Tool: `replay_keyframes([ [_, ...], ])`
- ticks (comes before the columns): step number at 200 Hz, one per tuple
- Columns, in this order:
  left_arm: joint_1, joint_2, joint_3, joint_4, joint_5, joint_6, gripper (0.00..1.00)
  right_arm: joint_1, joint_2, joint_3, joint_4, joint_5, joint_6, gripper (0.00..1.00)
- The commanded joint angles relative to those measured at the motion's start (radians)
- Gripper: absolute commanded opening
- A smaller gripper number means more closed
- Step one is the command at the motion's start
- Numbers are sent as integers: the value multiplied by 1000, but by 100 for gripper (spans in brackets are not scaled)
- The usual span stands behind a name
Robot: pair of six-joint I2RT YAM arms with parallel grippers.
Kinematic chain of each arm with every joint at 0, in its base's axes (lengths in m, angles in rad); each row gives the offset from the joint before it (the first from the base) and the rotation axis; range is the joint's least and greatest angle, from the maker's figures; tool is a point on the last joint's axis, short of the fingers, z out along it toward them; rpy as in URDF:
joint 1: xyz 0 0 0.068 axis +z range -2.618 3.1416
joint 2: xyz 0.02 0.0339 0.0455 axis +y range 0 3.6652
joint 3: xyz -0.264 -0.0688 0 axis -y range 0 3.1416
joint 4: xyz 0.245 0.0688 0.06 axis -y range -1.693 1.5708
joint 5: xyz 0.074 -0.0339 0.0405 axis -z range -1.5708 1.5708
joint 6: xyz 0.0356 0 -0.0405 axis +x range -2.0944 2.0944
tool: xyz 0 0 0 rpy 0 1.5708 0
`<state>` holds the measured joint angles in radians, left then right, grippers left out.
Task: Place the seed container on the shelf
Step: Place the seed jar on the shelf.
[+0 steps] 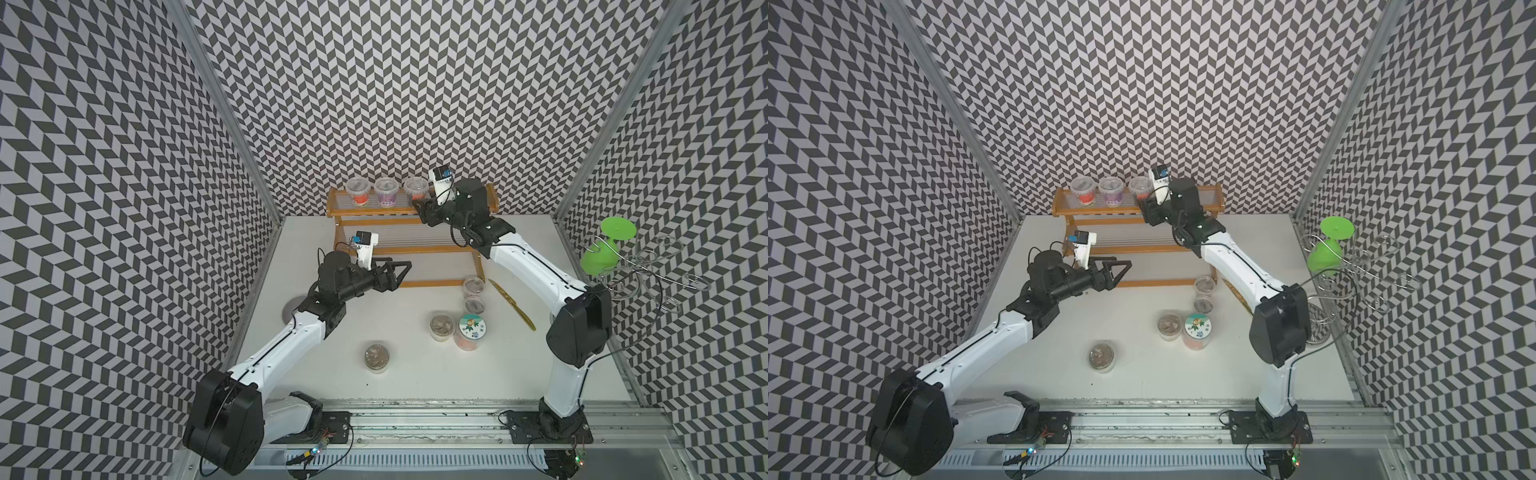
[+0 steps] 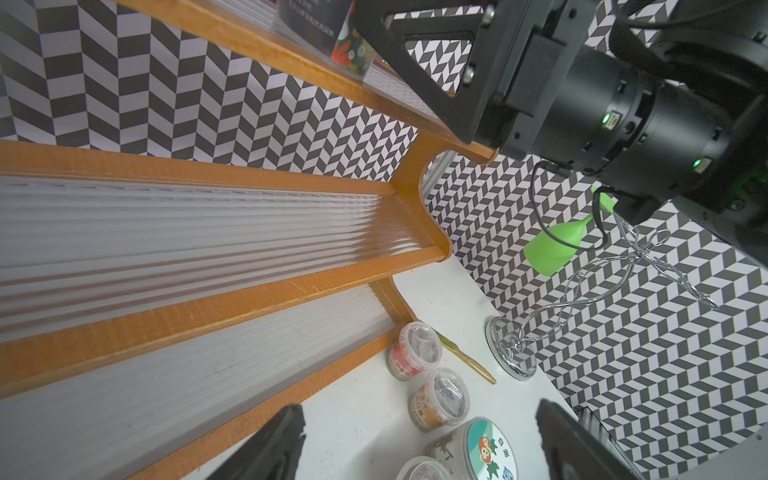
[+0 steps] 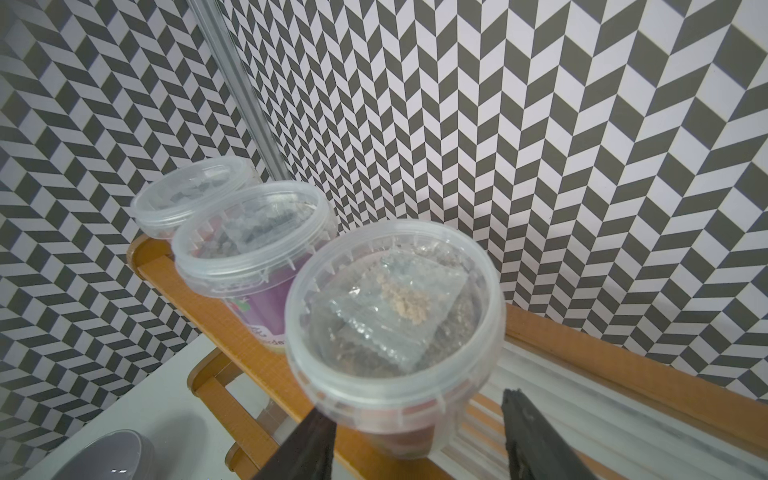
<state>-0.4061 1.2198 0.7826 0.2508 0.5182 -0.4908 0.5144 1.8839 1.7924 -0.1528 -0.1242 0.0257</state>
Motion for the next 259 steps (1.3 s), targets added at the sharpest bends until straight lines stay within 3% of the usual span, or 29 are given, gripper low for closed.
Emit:
replay_keyframes([
  [1, -5, 0, 22, -16, -4, 9, 91, 5, 6, 13, 43, -18, -13, 64],
  [88, -4, 6, 17, -21, -9, 6, 91, 4, 22, 10, 61, -101, -5, 66],
  [199, -4, 12, 23, -33, -17, 12, 91, 5, 58, 41, 67, -14, -8, 63],
  [234, -3, 15, 26, -34, -15, 9, 91, 6, 44, 23, 80, -114, -6, 63],
  [259, -4, 15, 26, -36, -12, 5, 91, 7, 42, 19, 81, -104, -2, 63],
])
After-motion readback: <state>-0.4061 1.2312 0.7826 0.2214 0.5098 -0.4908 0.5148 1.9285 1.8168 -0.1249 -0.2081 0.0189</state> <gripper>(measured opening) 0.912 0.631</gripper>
